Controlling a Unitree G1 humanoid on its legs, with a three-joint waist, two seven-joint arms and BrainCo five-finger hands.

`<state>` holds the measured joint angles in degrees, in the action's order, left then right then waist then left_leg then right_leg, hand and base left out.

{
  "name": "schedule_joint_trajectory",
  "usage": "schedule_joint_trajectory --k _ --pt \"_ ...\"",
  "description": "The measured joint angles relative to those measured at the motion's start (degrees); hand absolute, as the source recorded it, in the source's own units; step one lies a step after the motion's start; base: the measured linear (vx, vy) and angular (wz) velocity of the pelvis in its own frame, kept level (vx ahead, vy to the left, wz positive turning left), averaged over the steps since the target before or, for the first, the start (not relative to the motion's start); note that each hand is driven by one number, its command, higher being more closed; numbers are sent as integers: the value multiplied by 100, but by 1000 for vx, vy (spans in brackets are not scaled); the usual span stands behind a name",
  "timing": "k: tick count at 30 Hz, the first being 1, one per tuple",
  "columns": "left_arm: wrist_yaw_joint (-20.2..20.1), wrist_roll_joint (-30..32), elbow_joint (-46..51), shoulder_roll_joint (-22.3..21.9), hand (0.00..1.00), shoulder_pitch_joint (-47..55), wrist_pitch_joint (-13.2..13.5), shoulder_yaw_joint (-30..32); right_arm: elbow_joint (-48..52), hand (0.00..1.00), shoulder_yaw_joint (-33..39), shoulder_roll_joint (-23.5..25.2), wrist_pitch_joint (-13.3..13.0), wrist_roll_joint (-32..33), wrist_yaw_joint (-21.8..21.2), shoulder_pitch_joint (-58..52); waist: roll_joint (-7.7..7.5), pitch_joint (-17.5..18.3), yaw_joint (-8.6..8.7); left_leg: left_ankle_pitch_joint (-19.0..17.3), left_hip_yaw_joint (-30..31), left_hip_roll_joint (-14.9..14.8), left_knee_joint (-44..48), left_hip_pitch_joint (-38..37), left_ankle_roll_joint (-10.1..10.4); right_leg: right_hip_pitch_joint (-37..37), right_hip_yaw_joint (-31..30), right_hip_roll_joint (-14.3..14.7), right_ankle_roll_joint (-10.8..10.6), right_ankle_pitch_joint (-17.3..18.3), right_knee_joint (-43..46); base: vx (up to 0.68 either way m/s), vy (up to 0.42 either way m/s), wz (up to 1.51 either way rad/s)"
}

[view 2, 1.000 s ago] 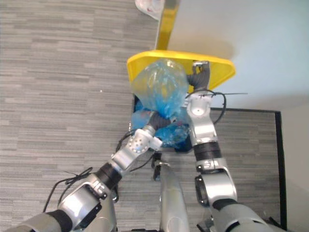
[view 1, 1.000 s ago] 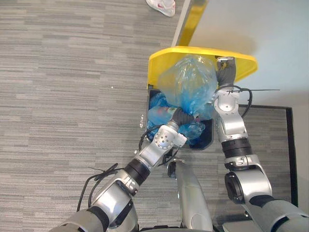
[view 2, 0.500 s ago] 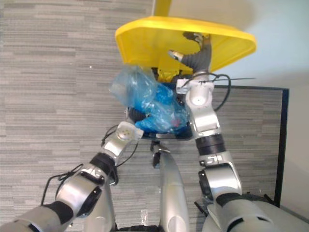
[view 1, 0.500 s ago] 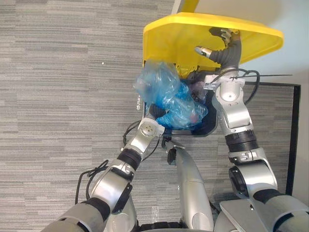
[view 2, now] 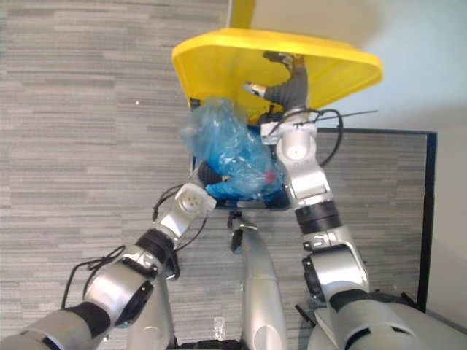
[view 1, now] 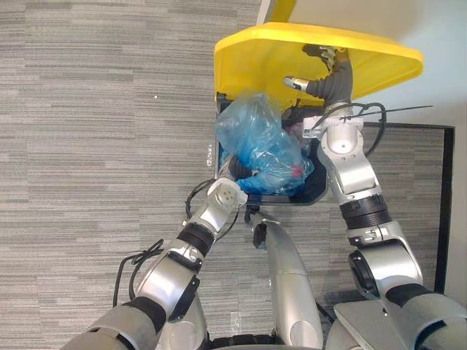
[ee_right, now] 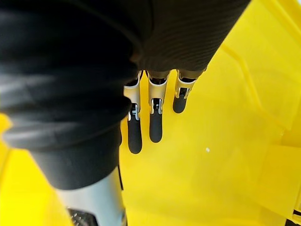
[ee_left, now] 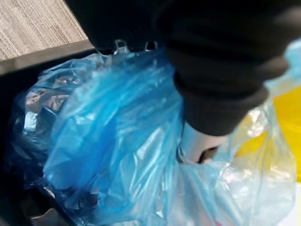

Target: Gather rubbish on tea table into small bin, then transfer packed bag to large trash can.

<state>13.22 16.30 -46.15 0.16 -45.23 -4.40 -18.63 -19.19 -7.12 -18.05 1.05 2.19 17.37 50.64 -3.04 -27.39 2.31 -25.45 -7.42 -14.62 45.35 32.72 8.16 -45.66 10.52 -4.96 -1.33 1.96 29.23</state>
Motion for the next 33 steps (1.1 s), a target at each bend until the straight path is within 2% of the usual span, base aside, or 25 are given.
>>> schedule_joint_trajectory --k 3,5,7,10,11,15,19,22,24,25,27,29,33 --pt "-5 -41 78 2 0 131 14 -98 1 0 3 3 -3 -53 -67 -242 86 111 -43 -13 34 5 -20 -102 -28 170 41 1 5 -3 -76 -42 -4 4" --pt "-4 -210 232 24 0 335 17 -94 1 0 7 4 -1 -231 -114 -541 94 268 -129 3 37 13 -35 -114 -6 177 45 -5 5 -3 -75 -18 -5 1" --pt "-2 -374 382 73 0 503 21 -99 0 0 14 35 14 -235 -150 -807 95 274 -198 33 49 21 -106 -293 12 340 69 -11 3 4 -79 3 -11 4" --pt "-2 -535 705 186 0 822 39 -113 2 0 32 128 48 -349 -177 -1240 107 310 -203 114 163 64 -298 -593 37 676 185 -53 64 74 -126 -3 -32 21" --pt "-3 -588 879 246 0 969 87 -161 5 0 70 186 49 -453 -185 -1455 110 435 -239 145 188 80 -384 -625 32 701 215 -73 72 96 -138 -5 -47 23" --pt "-91 -681 1332 483 0 1378 247 -261 11 0 277 316 62 -508 -280 -2120 137 569 -290 295 349 153 -758 -943 32 1026 401 -175 -98 269 -173 10 -62 26" --pt "-140 -940 1549 623 0 1790 285 -234 10 0 482 461 83 -669 -323 -2490 144 653 -350 425 392 188 -1046 -1208 75 1204 462 -202 -106 364 -175 40 -54 14" --pt "-253 -1270 1634 673 0 2199 377 15 11 0 663 479 118 -674 -371 -2812 169 739 -418 537 491 187 -1225 -1338 151 1339 563 -212 -140 438 -169 48 -34 16" --pt "-388 -1522 1714 705 0 2535 401 223 11 0 782 483 134 -674 -386 -3082 167 844 -451 601 584 187 -1340 -1412 190 1424 672 -235 -82 481 -147 66 -47 31" --pt "-501 -1662 1751 751 0 2862 413 548 13 0 972 565 135 -674 -394 -3301 169 874 -508 662 637 181 -1455 -1565 160 1575 755 -255 -65 546 -120 69 -43 25" --pt "-568 -1696 1727 790 0 3176 411 803 21 0 1093 677 135 -674 -400 -3488 161 1019 -536 687 646 172 -1537 -1615 161 1590 787 -266 -66 631 -78 67 -54 17" --pt "-642 -1768 1455 817 0 3524 401 1218 27 0 1145 746 135 -676 -433 -3734 158 1125 -592 763 651 169 -1659 -1779 121 1740 847 -288 -144 741 -50 58 -50 19" --pt "-682 -1702 595 788 0 3870 282 1907 44 0 1239 1110 103 -686 -555 -4184 129 1246 -585 815 646 128 -1856 -2141 85 2108 930 -258 -117 832 -171 13 -27 14"
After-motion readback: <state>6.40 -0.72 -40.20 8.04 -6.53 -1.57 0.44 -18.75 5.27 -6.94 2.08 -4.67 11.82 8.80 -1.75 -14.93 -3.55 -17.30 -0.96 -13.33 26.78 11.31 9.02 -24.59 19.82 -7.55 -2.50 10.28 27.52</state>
